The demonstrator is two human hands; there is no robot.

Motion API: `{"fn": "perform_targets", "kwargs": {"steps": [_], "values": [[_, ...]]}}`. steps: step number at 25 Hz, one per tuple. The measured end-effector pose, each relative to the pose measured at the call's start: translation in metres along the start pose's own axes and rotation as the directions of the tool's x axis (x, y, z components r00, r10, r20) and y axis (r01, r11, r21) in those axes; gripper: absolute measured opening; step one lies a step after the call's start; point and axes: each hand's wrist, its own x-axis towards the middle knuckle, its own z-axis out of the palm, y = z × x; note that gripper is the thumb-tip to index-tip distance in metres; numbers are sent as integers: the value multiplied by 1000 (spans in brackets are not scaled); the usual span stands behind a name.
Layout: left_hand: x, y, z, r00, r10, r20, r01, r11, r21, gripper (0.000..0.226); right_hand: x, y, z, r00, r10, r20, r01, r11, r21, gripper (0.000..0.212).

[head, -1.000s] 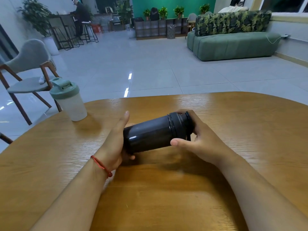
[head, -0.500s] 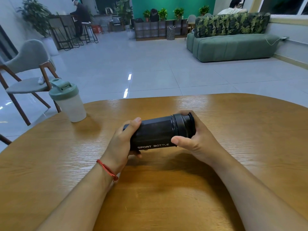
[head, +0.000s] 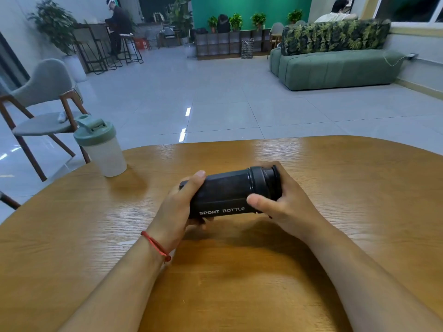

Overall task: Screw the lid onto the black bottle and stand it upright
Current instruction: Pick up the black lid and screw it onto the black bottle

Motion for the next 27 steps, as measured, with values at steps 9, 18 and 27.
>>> {"fn": "perform_targets", "kwargs": {"steps": [9, 18, 27], "values": [[-4, -4, -12, 937, 299, 181, -340, 901, 269, 79, 6, -1, -2, 972, 234, -21, -219, 935, 278, 68], [11, -11, -17, 975, -75, 208, 57, 994, 94, 62, 1, -8, -6, 991, 85, -101, -70, 987, 142, 31], [9, -11, -21, 956, 224, 190, -245, 965, 93, 73, 4, -4, -7, 982, 135, -129, -105, 971, 215, 51]]}}
